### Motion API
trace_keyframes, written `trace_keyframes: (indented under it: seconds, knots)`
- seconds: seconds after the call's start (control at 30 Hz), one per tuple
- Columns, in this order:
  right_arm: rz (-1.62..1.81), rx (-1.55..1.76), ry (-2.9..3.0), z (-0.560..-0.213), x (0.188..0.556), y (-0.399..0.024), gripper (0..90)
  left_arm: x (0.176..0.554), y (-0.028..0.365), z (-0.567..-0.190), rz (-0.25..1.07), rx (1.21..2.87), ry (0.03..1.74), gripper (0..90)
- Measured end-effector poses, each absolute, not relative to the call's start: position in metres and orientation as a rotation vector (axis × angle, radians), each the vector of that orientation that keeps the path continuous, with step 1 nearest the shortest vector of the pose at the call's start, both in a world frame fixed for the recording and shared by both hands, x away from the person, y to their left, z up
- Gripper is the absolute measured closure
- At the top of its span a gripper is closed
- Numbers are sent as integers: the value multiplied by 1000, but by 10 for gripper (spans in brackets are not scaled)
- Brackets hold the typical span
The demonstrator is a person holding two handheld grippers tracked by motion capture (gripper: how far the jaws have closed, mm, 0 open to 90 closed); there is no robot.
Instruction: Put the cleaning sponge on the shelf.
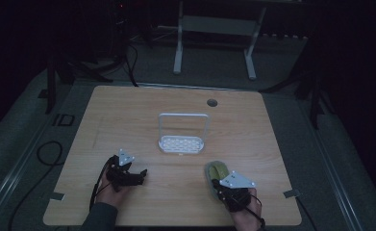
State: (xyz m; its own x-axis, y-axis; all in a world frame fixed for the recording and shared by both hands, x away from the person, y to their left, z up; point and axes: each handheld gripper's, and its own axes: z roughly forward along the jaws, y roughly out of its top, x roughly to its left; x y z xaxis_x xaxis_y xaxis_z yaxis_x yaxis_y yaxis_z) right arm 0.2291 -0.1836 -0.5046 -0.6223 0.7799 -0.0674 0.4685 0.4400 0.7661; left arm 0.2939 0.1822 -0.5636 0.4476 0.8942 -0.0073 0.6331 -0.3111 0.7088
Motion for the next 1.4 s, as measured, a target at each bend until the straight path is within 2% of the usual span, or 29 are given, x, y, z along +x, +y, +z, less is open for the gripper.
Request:
trace_keyframes:
  seconds: [0.47,1.23,1.4]
  knots:
    - [972,1093,2329,-519,228,-195,900,294,182,-564,520,2055,1273,116]
    - [911,1110,2335,-511,244,-226,896,294,182,-564,520,2055,1273,116]
    - [915,1075,2360,-507,245,-229,869,294,182,-564,520,2055,1273,116]
